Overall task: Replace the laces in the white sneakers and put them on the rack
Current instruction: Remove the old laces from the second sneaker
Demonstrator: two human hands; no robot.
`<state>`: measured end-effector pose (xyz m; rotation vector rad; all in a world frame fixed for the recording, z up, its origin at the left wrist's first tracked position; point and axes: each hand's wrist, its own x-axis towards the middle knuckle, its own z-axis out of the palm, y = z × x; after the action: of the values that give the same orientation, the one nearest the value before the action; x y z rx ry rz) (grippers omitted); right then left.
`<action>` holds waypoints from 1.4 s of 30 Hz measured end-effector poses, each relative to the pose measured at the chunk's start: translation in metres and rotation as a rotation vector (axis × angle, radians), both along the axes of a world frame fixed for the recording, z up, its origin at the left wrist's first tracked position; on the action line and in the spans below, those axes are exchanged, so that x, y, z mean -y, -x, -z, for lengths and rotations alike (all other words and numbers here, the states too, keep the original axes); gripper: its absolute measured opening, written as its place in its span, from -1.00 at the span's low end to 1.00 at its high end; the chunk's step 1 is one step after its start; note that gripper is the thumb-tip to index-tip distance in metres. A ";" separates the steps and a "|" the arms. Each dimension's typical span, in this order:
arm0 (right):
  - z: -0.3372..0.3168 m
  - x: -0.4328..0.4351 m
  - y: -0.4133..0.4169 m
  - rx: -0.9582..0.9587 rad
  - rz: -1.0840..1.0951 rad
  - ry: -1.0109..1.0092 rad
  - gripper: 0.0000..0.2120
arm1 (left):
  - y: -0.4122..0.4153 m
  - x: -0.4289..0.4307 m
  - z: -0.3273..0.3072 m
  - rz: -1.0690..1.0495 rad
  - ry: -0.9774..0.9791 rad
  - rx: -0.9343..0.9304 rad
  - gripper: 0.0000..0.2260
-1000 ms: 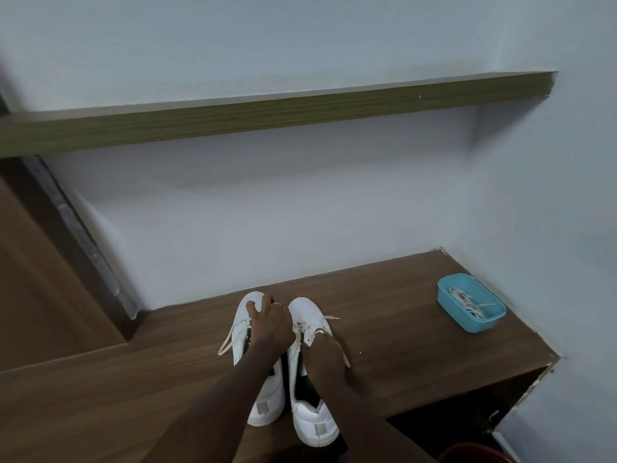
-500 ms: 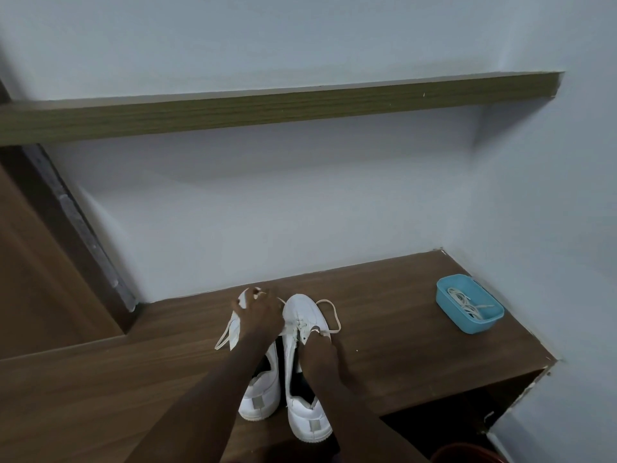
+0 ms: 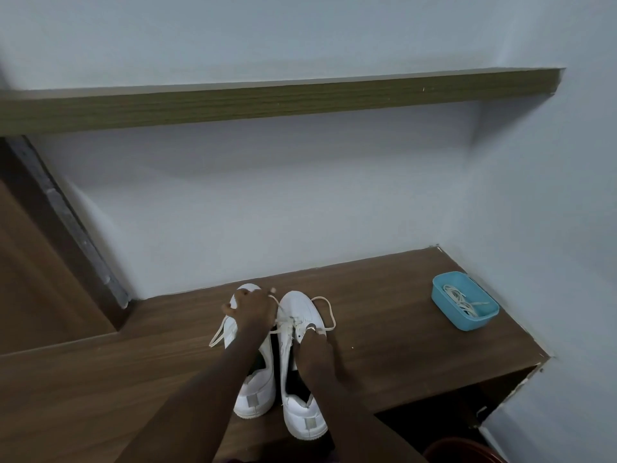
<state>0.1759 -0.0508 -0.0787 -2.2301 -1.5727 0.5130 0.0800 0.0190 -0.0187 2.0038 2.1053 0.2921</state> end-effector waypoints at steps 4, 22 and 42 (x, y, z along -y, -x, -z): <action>-0.005 -0.001 -0.002 -0.081 0.018 0.030 -0.65 | 0.022 -0.026 0.010 -0.415 0.028 0.625 -0.52; -0.010 -0.003 -0.021 -0.284 0.019 0.032 -0.64 | -0.012 0.002 0.003 0.536 -0.100 -0.563 -0.78; -0.017 -0.001 -0.020 -0.269 0.023 0.053 -0.64 | 0.022 -0.020 0.013 -0.189 -0.120 -0.066 -0.76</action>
<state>0.1961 -0.0493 -0.0621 -2.1099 -1.4084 0.8185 0.0585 0.0389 -0.0315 1.9039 2.3763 0.3979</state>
